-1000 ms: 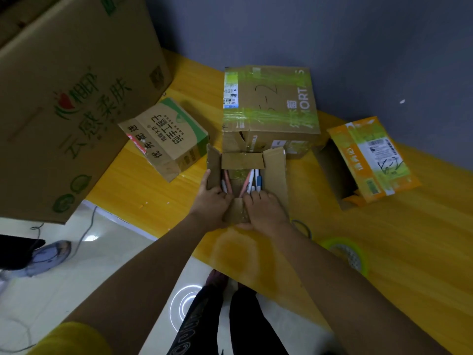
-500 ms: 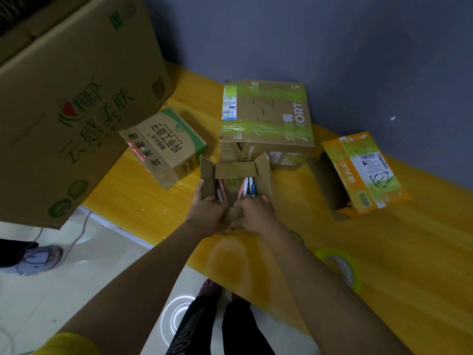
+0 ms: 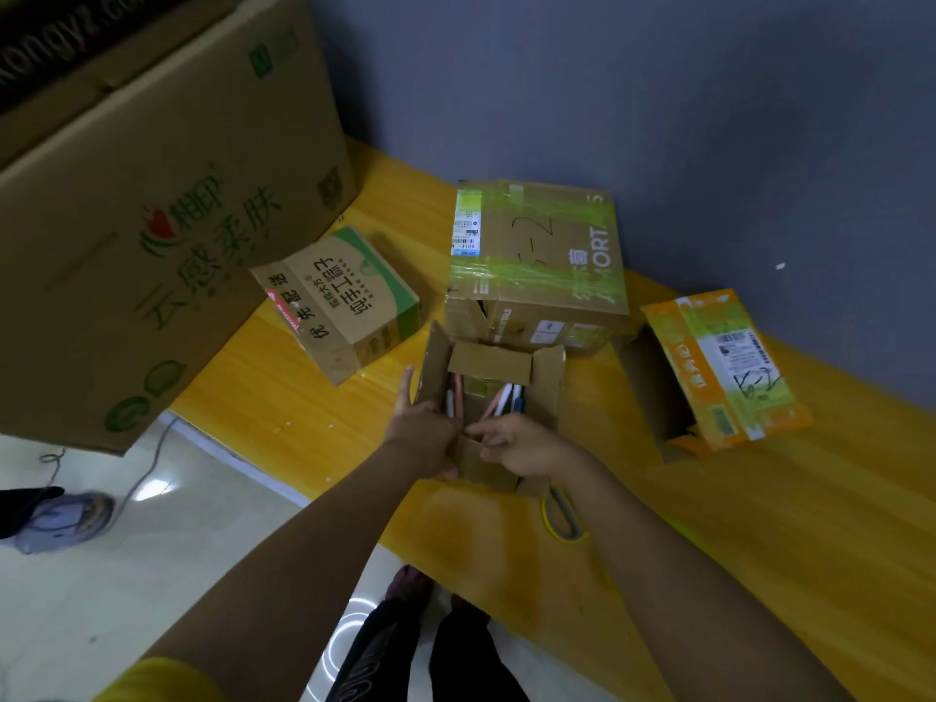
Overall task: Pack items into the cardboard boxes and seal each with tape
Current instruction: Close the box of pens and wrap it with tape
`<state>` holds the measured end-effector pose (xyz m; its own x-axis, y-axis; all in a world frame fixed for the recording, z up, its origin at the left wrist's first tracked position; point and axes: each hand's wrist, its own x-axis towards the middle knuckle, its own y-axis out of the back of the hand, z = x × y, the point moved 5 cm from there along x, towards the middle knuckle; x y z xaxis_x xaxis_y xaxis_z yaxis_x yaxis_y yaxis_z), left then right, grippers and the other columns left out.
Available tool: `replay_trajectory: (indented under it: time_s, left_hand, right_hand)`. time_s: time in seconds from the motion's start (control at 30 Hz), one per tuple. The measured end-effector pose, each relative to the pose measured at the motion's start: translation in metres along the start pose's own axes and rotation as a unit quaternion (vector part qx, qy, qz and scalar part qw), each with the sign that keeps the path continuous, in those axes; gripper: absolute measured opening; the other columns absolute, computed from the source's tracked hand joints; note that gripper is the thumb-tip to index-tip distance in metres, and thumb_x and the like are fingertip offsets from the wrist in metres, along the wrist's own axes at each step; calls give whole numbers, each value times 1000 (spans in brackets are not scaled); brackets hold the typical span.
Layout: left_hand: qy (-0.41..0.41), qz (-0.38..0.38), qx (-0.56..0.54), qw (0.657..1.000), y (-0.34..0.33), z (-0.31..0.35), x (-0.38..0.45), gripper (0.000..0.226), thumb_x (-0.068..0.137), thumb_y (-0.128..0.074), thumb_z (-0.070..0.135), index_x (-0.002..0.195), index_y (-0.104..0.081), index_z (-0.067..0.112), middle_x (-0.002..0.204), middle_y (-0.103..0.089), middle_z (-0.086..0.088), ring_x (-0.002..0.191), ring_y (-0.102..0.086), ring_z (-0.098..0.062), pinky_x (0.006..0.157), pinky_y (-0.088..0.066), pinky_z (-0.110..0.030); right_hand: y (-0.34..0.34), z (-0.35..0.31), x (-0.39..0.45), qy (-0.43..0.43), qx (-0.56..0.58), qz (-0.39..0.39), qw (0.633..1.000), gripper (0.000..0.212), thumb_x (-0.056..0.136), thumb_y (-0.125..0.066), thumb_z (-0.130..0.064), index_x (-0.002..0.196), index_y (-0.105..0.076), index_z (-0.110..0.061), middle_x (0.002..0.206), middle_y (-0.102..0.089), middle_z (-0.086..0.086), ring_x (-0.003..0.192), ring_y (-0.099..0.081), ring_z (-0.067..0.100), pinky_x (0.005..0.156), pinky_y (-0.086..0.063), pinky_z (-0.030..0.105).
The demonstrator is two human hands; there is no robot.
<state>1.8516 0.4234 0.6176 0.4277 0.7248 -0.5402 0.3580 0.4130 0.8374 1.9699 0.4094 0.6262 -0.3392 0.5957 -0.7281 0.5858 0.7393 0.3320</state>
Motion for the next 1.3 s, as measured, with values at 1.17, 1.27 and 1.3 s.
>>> replay_trajectory:
  time_s: [1.17, 1.27, 1.3]
  left_hand:
    - [-63, 14, -177, 982, 10, 10, -1, 30, 95, -41, 22, 106, -68, 29, 109, -67, 6, 111, -52, -17, 114, 6, -54]
    - [-69, 9, -175, 982, 13, 11, -1, 32, 95, -41, 19, 108, -68, 29, 111, -67, 4, 113, -51, -18, 114, 5, -55]
    - [-72, 7, -179, 981, 14, 11, -1, 31, 96, -41, 19, 109, -67, 29, 113, -66, 5, 115, -50, -18, 115, 5, -55]
  right_hand:
    - [-31, 12, -5, -18, -133, 122, 983, 43, 94, -62, -27, 133, -54, -12, 124, -61, 13, 110, -56, 33, 93, -46, 42]
    - [-31, 18, -5, -15, -122, 157, 980, 50, 87, -70, -31, 131, -56, -14, 124, -63, 9, 111, -57, 28, 90, -46, 37]
    - [-31, 19, -5, -17, -117, 154, 981, 50, 86, -71, -32, 131, -57, -14, 124, -63, 8, 111, -57, 27, 90, -46, 38]
